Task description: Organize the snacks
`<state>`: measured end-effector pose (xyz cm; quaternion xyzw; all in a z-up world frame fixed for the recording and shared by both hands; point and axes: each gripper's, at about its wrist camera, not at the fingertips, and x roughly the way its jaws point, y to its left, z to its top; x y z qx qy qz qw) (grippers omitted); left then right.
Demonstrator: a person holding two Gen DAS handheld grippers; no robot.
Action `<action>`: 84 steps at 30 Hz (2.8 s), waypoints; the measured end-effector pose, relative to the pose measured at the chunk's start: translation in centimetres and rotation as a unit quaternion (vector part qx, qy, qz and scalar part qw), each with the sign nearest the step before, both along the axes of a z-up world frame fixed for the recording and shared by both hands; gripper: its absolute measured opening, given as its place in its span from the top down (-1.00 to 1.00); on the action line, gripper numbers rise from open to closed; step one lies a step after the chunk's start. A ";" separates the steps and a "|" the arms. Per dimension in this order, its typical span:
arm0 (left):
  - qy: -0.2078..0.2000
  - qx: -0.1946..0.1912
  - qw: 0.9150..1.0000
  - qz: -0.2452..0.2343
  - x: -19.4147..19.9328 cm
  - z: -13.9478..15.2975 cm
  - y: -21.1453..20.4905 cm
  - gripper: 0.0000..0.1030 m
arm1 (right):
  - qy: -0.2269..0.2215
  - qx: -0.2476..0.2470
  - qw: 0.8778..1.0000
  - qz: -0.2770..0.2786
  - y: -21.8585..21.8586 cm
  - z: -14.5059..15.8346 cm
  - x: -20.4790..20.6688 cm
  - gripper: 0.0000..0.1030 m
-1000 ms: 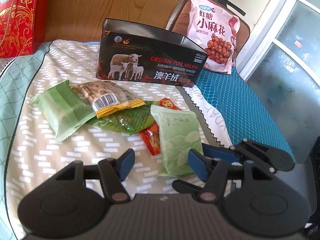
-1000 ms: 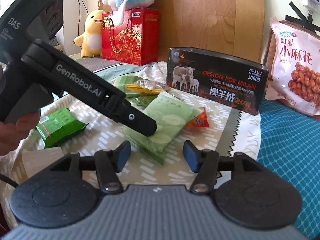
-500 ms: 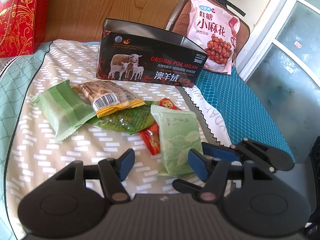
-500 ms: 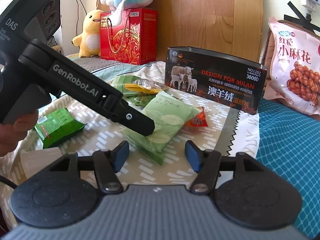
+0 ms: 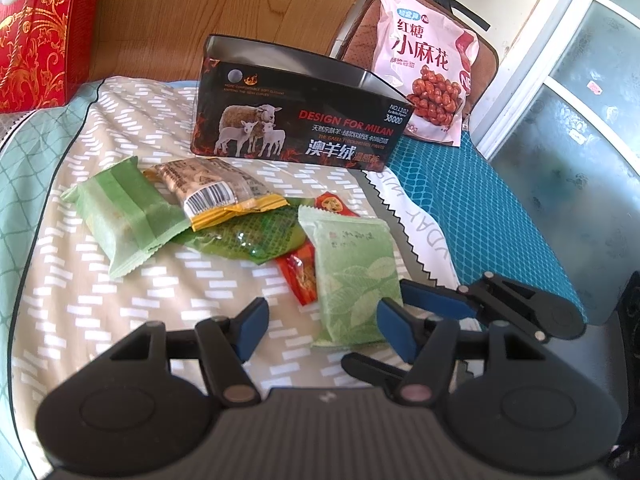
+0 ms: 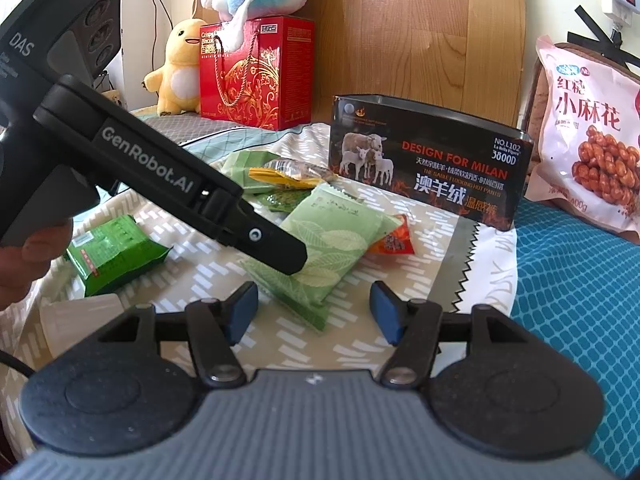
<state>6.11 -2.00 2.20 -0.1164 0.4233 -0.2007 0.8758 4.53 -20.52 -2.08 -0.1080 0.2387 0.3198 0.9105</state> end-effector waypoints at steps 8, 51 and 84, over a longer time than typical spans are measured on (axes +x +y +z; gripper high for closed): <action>0.005 -0.018 1.000 0.004 -0.6 0.1 1.2 -0.20 | -0.007 -0.006 1.000 -0.002 0.1 0.0 -0.5 -0.25; -0.101 0.003 0.994 0.050 9.7 7.1 4.8 -0.26 | -0.014 0.116 0.991 -0.065 -2.6 3.9 8.3 0.13; -0.013 -0.105 0.988 0.115 0.7 1.4 11.0 -0.27 | 0.062 0.115 0.991 0.031 3.8 3.8 6.1 0.63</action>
